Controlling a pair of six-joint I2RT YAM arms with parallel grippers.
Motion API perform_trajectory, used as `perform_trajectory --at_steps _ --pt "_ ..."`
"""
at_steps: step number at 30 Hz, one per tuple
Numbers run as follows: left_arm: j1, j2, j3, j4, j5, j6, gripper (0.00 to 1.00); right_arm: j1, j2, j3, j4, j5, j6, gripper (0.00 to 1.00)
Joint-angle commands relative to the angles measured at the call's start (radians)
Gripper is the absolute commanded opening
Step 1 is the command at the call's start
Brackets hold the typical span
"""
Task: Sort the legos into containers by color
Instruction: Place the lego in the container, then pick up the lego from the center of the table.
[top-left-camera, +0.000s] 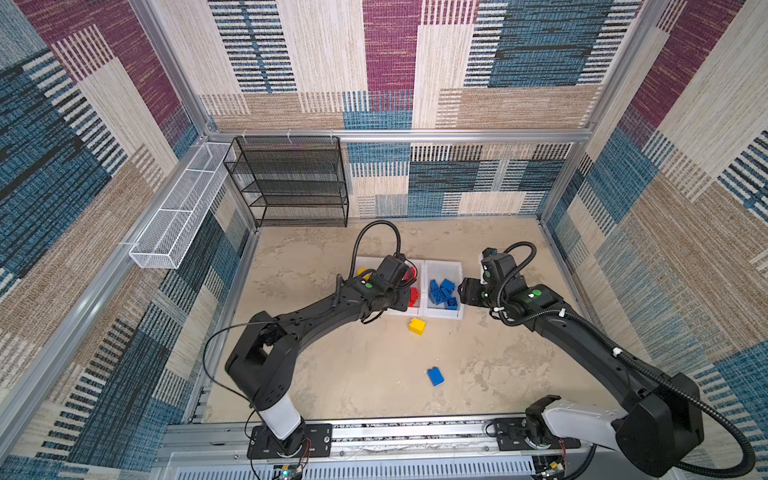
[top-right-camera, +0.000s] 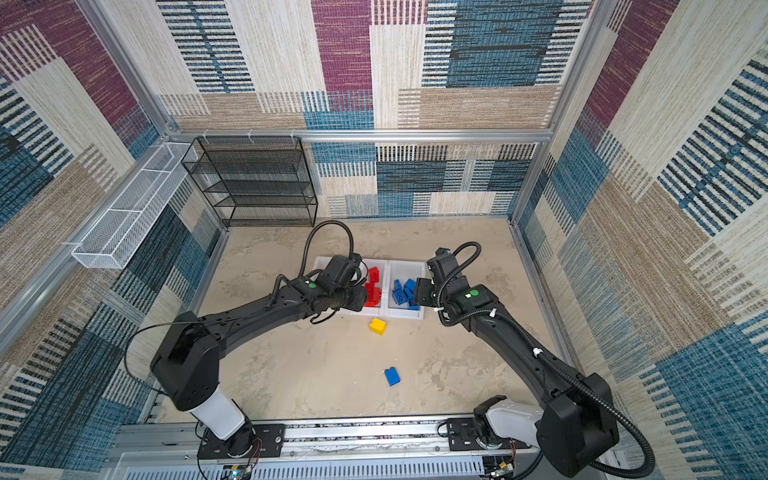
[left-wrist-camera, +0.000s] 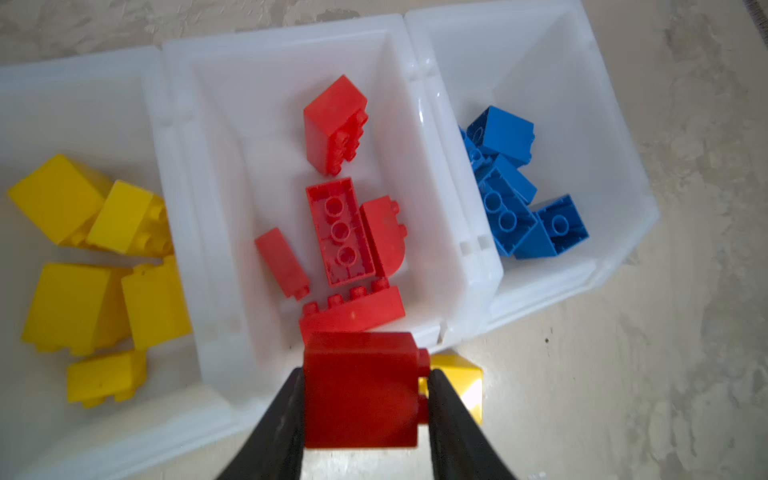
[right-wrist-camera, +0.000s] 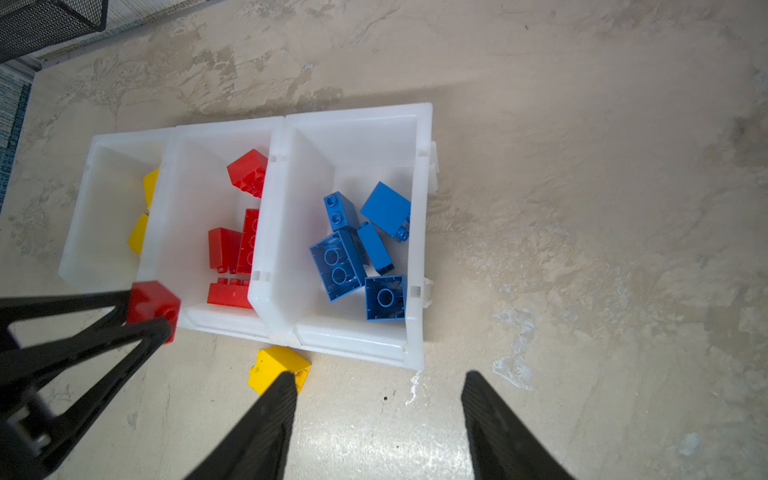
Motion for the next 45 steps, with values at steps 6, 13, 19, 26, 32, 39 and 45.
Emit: perform_trajectory --at_steps 6,13,19,26,32,39,45 --pt "0.029 0.186 0.207 -0.104 -0.05 0.056 0.56 0.001 -0.031 -0.019 -0.006 -0.008 0.019 0.67" --pt "0.029 0.142 0.166 -0.083 -0.059 0.049 0.63 0.001 -0.033 -0.025 -0.013 -0.003 0.019 0.7" --pt "0.029 0.042 0.075 -0.082 -0.049 0.023 0.63 0.003 -0.021 -0.043 -0.005 -0.035 0.024 0.7" --pt "0.029 -0.19 -0.21 -0.012 -0.03 -0.068 0.63 0.092 -0.006 -0.13 0.029 -0.036 0.086 0.69" --pt "0.029 -0.386 -0.406 -0.047 -0.065 -0.13 0.63 0.227 0.079 -0.15 0.085 -0.005 0.177 0.7" --pt "0.029 -0.601 -0.564 -0.092 -0.069 -0.204 0.64 0.322 0.244 -0.068 0.144 0.017 0.226 0.72" --pt "0.029 -0.731 -0.653 -0.09 -0.041 -0.257 0.64 0.349 0.367 -0.002 0.159 0.038 0.26 0.73"
